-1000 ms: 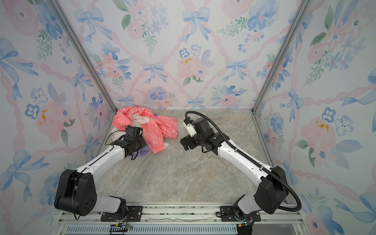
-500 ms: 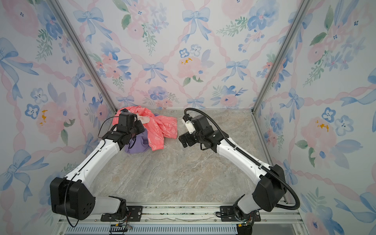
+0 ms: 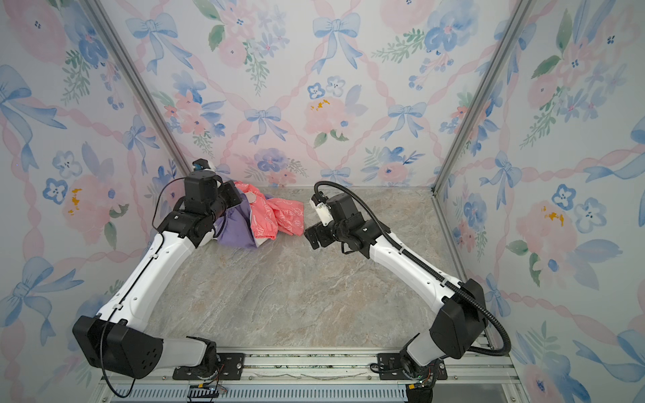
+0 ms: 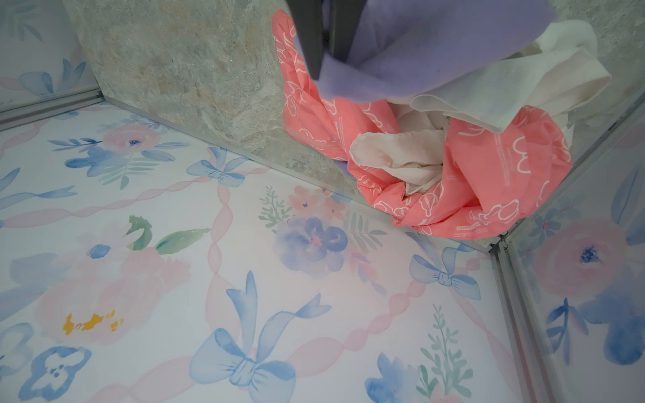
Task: Pick out a specific cloth from the pile
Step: 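Lift the purple cloth up out of the pile with the left gripper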
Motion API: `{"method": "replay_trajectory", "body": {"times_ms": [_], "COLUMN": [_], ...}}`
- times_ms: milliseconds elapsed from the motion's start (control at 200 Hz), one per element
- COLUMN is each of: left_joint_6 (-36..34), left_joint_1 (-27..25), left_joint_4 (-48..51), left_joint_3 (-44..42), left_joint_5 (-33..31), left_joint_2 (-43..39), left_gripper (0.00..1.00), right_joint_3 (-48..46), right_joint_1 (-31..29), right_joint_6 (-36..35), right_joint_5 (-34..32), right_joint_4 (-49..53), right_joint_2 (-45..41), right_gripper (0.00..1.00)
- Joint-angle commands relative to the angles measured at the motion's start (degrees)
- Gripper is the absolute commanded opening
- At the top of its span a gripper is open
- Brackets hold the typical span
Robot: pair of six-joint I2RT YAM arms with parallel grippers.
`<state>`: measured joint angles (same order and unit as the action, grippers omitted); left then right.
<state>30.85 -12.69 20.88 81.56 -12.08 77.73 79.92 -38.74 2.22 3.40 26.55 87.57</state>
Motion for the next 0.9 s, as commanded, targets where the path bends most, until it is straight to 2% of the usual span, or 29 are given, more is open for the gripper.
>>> {"method": "replay_trajectory", "body": {"times_ms": [0,230,490,655,895], "left_joint_6": [-3.1,-6.1,-6.4,-7.1,-7.3], "left_joint_1": [-0.3,-0.6,-0.9,-1.7,-1.9], "left_joint_4": [-5.1,-6.6,-10.1,-10.5,-10.5], "left_joint_3": [5.2,12.7,21.3,30.3,43.4], "left_joint_5": [1.5,4.3,9.5,15.1,18.8], "left_joint_2": [-0.9,0.8,4.2,9.0,15.8], "left_gripper": [0.0,0.0,0.0,0.0,0.0], "right_joint_3": [2.2,2.8,3.5,3.7,3.8], "right_joint_1": [-0.4,-0.5,-0.2,0.6,2.1], "right_joint_6": [0.6,0.7,0.7,1.6,3.1], "right_joint_5": [-0.6,-1.4,-2.1,-2.4,-2.5], "right_joint_4": [-0.4,-0.5,-0.6,-1.0,-1.9], "right_joint_2": [0.9,1.3,1.6,1.4,0.7], "right_gripper": [0.97,0.97,0.97,0.97,0.97]}}
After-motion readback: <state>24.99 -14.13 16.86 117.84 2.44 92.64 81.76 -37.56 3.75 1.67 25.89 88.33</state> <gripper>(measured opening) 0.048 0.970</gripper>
